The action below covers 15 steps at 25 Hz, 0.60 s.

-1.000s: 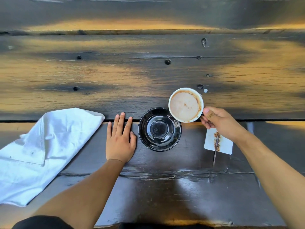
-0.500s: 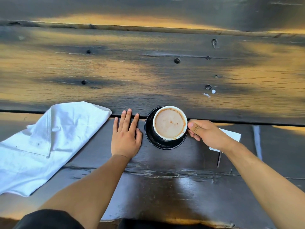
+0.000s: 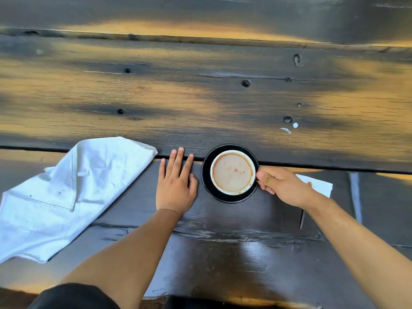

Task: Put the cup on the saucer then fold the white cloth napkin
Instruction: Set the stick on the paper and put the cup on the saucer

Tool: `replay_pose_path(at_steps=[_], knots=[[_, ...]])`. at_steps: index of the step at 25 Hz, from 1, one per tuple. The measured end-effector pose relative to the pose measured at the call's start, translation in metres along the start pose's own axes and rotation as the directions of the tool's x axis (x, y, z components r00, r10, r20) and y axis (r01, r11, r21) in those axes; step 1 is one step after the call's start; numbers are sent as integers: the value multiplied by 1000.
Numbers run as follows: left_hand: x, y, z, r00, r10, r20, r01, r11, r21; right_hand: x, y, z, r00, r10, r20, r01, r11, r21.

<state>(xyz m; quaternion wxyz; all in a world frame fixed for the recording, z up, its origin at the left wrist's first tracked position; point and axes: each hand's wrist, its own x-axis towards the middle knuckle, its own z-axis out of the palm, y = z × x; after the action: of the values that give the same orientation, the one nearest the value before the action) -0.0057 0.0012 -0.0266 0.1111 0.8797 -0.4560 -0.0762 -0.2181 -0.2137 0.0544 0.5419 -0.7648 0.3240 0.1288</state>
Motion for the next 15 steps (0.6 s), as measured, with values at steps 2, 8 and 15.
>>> replay_pose_path(at_steps=[2, 8, 15], knots=[[0, 0, 0, 1000, 0, 2, 0, 1000, 2, -1, 0, 1, 1000, 4, -1, -4, 1000, 0], [0, 0, 0, 1000, -4, 10, 4, 1000, 6, 3, 11, 5, 999, -6, -41, 8, 999, 41], [0, -1, 1, 1000, -6, 8, 6, 1000, 6, 7, 12, 8, 998, 0, -62, 0, 1000, 9]])
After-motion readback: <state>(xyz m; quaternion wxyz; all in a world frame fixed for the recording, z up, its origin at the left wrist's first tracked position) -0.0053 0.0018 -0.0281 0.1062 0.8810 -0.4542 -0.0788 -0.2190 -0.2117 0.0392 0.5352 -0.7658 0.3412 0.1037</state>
